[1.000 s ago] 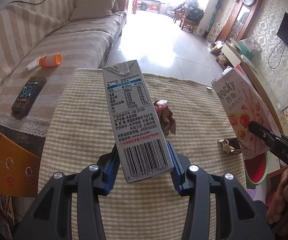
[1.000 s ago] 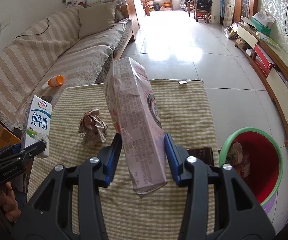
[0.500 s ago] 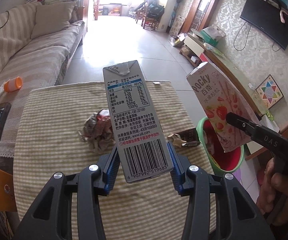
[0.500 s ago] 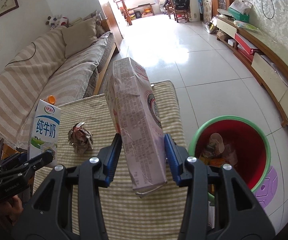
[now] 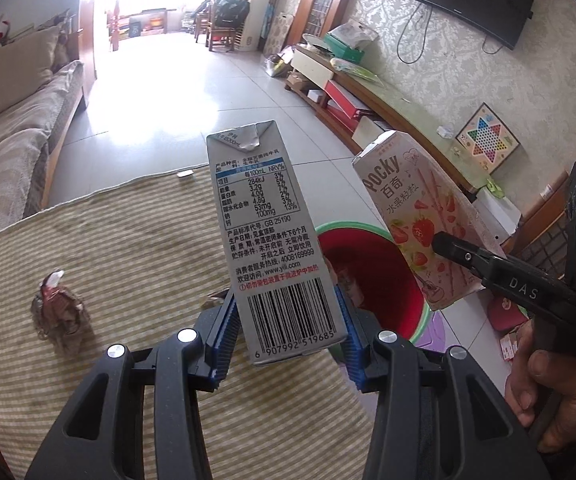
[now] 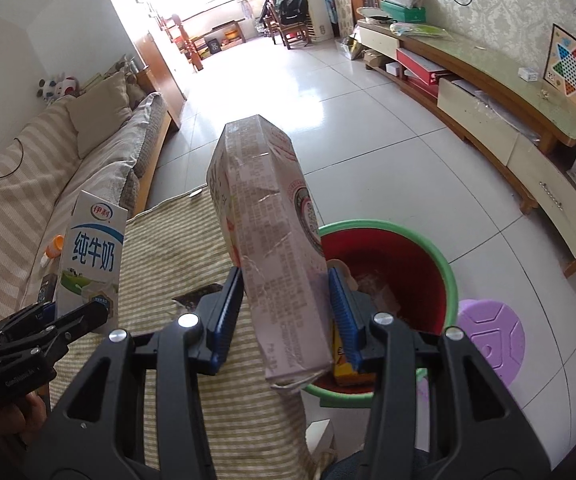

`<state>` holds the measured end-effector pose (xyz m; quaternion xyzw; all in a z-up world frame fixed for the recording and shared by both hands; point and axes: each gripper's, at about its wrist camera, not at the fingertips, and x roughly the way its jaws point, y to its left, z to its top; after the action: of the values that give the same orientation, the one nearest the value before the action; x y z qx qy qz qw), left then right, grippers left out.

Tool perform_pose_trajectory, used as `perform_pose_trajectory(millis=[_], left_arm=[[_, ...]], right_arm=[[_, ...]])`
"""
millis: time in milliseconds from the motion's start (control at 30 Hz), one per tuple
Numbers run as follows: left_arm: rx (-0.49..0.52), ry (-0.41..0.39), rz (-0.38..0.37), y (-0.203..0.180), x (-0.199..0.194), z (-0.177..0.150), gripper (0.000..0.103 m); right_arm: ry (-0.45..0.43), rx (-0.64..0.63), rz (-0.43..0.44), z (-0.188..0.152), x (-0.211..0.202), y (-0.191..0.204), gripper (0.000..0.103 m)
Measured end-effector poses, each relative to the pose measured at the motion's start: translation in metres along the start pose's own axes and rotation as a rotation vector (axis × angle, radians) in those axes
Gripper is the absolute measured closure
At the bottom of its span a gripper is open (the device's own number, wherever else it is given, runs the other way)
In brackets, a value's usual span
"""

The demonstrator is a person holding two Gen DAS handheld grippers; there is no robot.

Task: Collect trash
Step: 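Lift and carry the Pocky box and milk carton over the red bucket, then open the left tool to drop the milk carton into the bucket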

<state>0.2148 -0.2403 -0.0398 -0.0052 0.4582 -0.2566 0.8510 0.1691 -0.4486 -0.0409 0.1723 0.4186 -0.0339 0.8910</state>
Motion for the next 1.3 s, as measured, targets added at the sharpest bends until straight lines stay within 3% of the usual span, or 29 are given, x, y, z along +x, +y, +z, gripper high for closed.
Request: perform_pose_trajectory(millis=[567, 1100, 1300], left_arm=[[0.131, 0.099, -0.094, -0.093, 0.075, 0.025, 0.061], [0.141, 0.137, -0.087, -0.098, 0.096, 0.025, 0.061], [0.123, 0.128, -0.074, -0.09, 0.093, 0.024, 0.05]], right_arm=[[0.031, 0.15, -0.037, -0.013, 0.006, -0.086, 0.06], [0.058, 0.175, -0.021, -0.014, 0.022, -0.092, 0.06], [0.065, 0.17, -0.019, -0.014, 0.026, -0.09, 0.059]])
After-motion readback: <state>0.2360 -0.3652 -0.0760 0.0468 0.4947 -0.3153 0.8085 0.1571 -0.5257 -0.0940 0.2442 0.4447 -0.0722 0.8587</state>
